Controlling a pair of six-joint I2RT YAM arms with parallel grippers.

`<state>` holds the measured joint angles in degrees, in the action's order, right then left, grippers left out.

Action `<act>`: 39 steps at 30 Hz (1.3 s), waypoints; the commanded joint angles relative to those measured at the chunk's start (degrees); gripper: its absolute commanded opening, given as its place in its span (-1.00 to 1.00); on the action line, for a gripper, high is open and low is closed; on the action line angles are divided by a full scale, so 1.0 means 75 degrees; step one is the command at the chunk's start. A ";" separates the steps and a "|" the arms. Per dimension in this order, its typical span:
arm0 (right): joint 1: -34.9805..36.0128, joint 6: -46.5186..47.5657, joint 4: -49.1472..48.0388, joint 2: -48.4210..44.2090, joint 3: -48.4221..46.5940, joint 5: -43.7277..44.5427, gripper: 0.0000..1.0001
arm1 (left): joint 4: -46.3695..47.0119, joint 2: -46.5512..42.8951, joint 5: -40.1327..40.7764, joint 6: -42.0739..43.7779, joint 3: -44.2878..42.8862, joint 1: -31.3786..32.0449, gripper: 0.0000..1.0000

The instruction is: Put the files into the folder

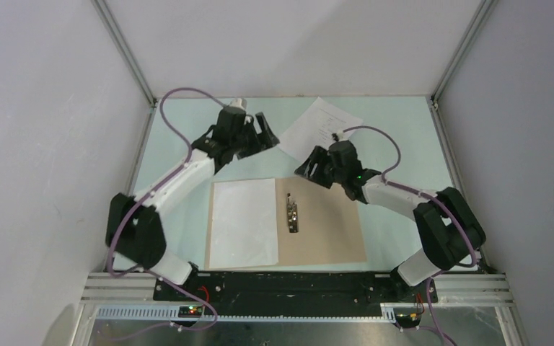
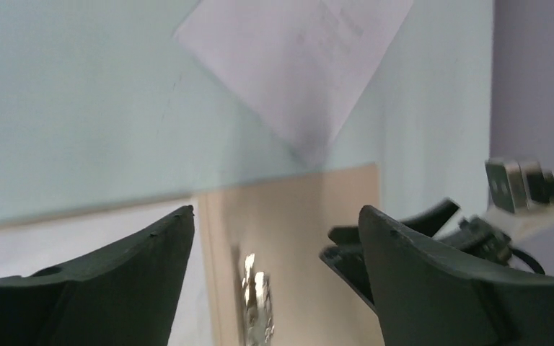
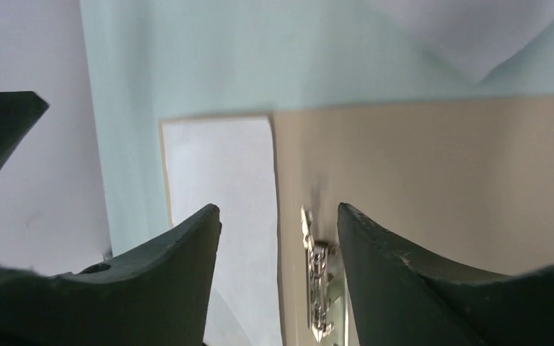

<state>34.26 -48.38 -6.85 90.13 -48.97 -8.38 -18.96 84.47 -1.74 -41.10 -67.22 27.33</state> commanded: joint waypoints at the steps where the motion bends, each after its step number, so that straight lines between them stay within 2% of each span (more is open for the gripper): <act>1: -0.0786 -0.0373 0.0392 -0.0391 -0.0268 0.0543 0.39 | 0.0791 0.1315 -0.0704 0.1099 -0.1482 -0.0377 0.82; 4: -0.1228 -0.0565 0.0196 -0.0325 -0.0268 0.0568 0.51 | 0.1086 0.2536 -0.1346 0.1668 -0.2697 -0.0472 0.92; 9: -0.2073 -0.0866 -0.0215 -0.0112 -0.0274 0.0650 0.59 | 0.1388 0.4551 -0.1550 0.1946 -0.4521 -0.0599 0.95; 13: -0.2598 -0.1019 -0.0697 0.0341 -0.0278 0.0648 0.60 | 0.1454 0.6037 -0.1804 0.1435 -0.6049 -0.0847 0.94; 17: -0.3010 -0.1093 -0.1358 0.0918 -0.0279 0.0580 0.61 | 0.1558 0.7072 -0.1957 0.0824 -0.7083 -0.1016 0.94; 22: -0.3164 -0.1139 -0.2316 0.1822 -0.0613 0.0187 0.66 | 0.1924 0.7496 -0.1561 0.0326 -0.7230 -0.1042 0.96; 26: -0.3162 -0.1255 -0.2545 0.2376 -0.0867 0.0174 0.66 | 0.1961 0.7781 -0.1308 -0.0356 -0.7218 -0.1064 0.95; 33: -0.3116 -0.1238 -0.2414 0.2670 -0.1018 0.0517 0.67 | 0.1761 0.7784 -0.1116 -0.1655 -0.6629 -0.1027 0.95; 39: -0.3004 -0.1046 -0.2101 0.2740 -0.1167 0.0814 0.67 | 0.1326 0.7533 -0.0739 -0.1863 -0.6237 -0.0839 0.94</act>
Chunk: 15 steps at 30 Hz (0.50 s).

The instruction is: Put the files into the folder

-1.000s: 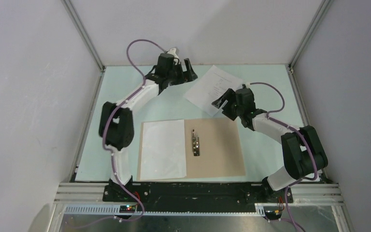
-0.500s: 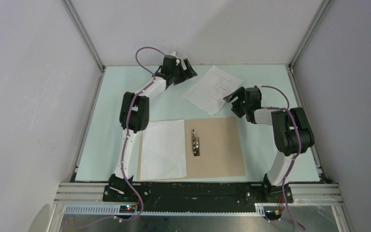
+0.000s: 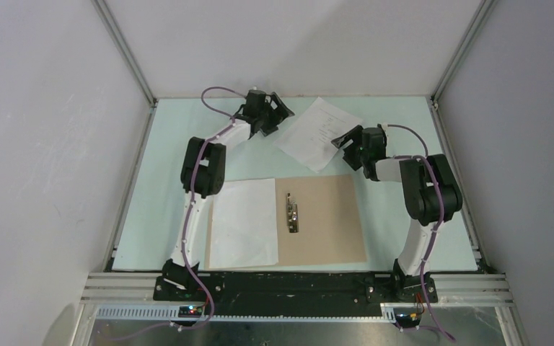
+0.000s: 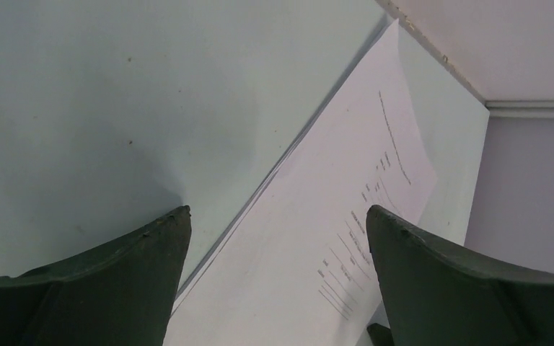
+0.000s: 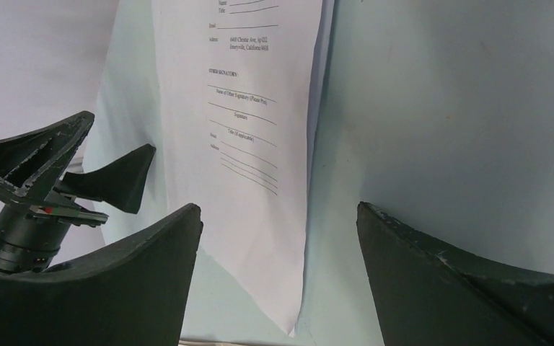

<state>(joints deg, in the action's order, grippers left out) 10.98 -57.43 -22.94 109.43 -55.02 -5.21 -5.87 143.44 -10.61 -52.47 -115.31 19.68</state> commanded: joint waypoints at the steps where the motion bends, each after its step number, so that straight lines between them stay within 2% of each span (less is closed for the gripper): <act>1: 0.0108 0.0182 0.0134 0.0194 -0.0402 0.0420 0.67 | -0.0681 -0.0361 0.0604 -0.0322 0.0145 0.0208 0.94; 7: 0.0226 0.0380 0.0635 0.0481 -0.0883 0.0587 0.67 | -0.1820 -0.0485 0.1259 -0.0160 0.0120 0.0440 0.90; 15: 0.0279 0.0452 0.0993 0.0596 -0.1074 0.0514 0.67 | -0.2601 -0.0525 0.1155 -0.0034 -0.0001 0.0705 0.88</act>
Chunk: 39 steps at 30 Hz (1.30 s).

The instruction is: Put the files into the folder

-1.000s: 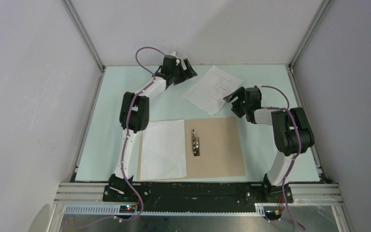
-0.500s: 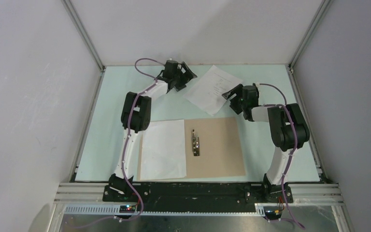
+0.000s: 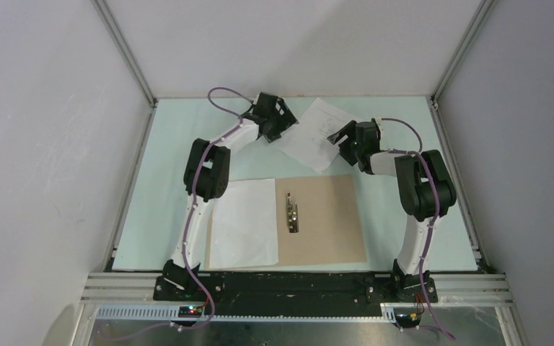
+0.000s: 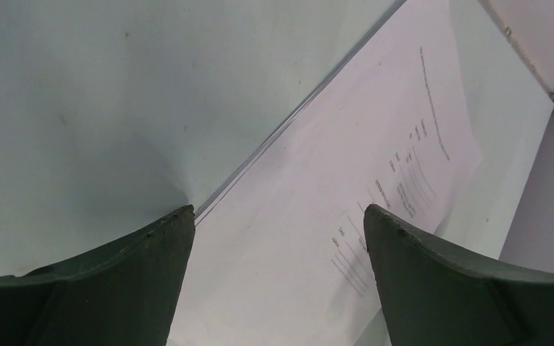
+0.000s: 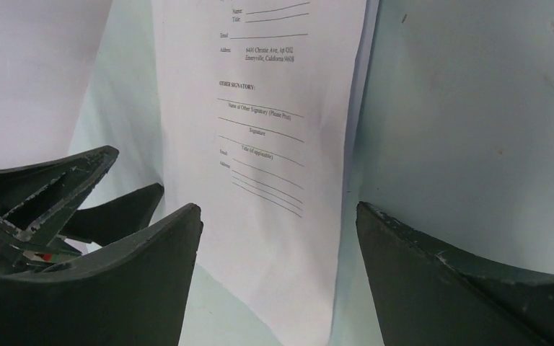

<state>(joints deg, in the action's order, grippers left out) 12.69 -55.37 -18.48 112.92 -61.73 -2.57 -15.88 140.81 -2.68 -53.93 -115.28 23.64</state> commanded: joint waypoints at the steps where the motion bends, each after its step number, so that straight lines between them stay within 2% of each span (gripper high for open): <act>1: 0.0047 0.0195 0.0489 0.0110 -0.0181 0.0164 0.67 | -0.1327 -0.0200 0.0069 0.0192 0.0002 0.0224 0.87; 14: -0.0532 0.1036 0.2144 -0.0549 -0.0177 0.0307 0.69 | -0.1494 -0.0299 -0.0211 0.0290 0.0118 0.0721 0.84; 22: -0.0725 0.1147 0.2315 -0.0437 -0.0230 -0.0240 0.69 | -0.1543 -0.0236 -0.0332 0.0352 0.0105 0.0790 0.77; 34: -0.0296 0.0757 0.2673 0.0453 -0.1072 -0.0768 0.66 | -0.1651 -0.0127 -0.0537 0.0437 -0.0083 0.0812 0.63; 39: -0.0269 0.0626 0.2348 0.0608 -0.1215 -0.1172 0.59 | -0.1695 -0.0042 -0.0656 0.0492 -0.0195 0.0802 0.50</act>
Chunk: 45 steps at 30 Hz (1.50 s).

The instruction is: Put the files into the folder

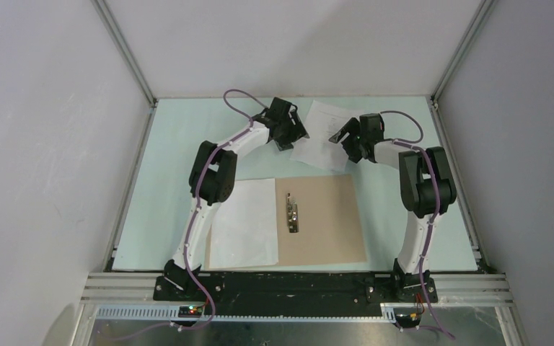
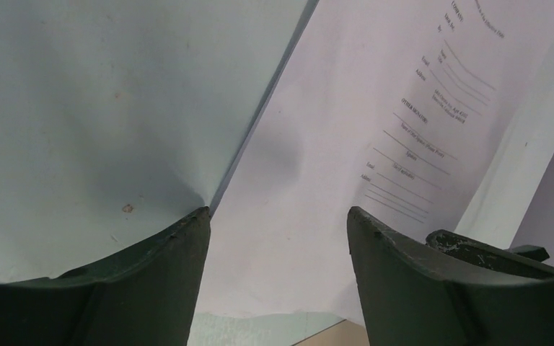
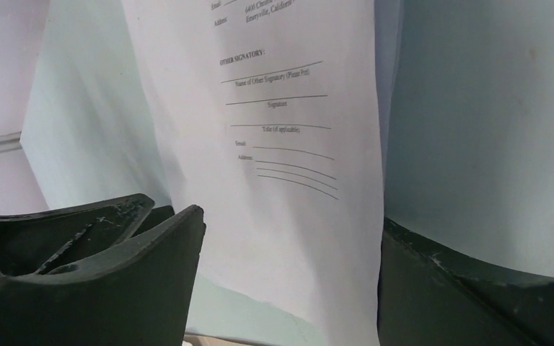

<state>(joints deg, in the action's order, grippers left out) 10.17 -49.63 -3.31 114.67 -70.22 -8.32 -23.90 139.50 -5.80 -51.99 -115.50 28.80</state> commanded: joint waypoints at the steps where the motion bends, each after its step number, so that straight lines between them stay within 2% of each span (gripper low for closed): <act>1: 0.0051 -0.0188 0.0254 0.0377 -0.0092 -0.0553 0.58 | -0.0624 0.0135 -0.0248 0.0236 -0.0192 0.0112 0.49; 5: -0.0018 -0.0387 -0.0121 0.0330 -0.0107 -0.0971 0.42 | -0.0634 0.0178 -0.0293 0.0262 -0.0257 0.0110 0.39; 8: -0.0083 -0.0453 -0.0172 0.0282 -0.0107 -0.1077 0.02 | -0.0648 0.0185 -0.0322 0.0272 -0.0263 0.0098 0.38; 9: -0.0093 -0.0451 -0.0131 0.0252 -0.0107 -0.1080 -0.20 | -0.0646 0.0188 -0.0341 0.0274 -0.0263 0.0104 0.37; 14: -0.0261 -0.0262 -0.0089 0.0116 -0.0107 -0.1126 -0.72 | -0.0675 0.0095 -0.0438 0.0437 -0.0298 0.0051 0.38; 15: -0.0347 -0.0221 -0.0105 0.0089 -0.0139 -0.1180 -0.91 | -0.0714 -0.0004 -0.0440 0.0556 -0.0312 0.0019 0.41; 16: -0.0395 -0.0152 -0.0088 0.0048 -0.0176 -0.1312 -0.98 | -0.0750 -0.0080 -0.0412 0.0621 -0.0337 0.0000 0.43; 21: -0.0782 -0.0044 0.0199 -0.0381 -0.0535 -0.1887 -1.00 | -0.1068 -0.1253 0.0004 0.1314 -0.0069 -0.0089 0.67; 23: -0.0863 -0.0065 0.0369 -0.0773 -0.0570 -0.2072 -1.00 | -0.1089 -0.1930 0.0235 0.1423 0.0501 -0.0081 0.71; 29: -0.0920 0.0078 0.1946 -0.2537 -0.0134 -0.2575 -1.00 | -0.1071 -0.3911 0.0425 0.1404 0.2960 -0.0005 0.71; 35: -0.0837 0.0635 0.2912 -0.4705 0.1663 -0.2422 -1.00 | -0.1047 -0.5263 0.0630 0.1273 0.4747 0.0515 0.63; 41: -0.0555 0.0998 0.3425 -0.6440 0.4076 -0.2339 -1.00 | -0.0822 -0.5924 0.0658 0.1051 0.5983 0.0861 0.52; 45: -0.0262 0.1126 0.4021 -0.7338 0.5337 -0.1327 -1.00 | -0.0736 -0.6301 0.0711 0.0920 0.6532 0.0999 0.45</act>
<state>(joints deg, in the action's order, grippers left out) 6.55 -43.64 19.88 65.34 -35.75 -24.45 -30.94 98.10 -1.98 -43.70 -68.82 35.70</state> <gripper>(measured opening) 0.009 0.747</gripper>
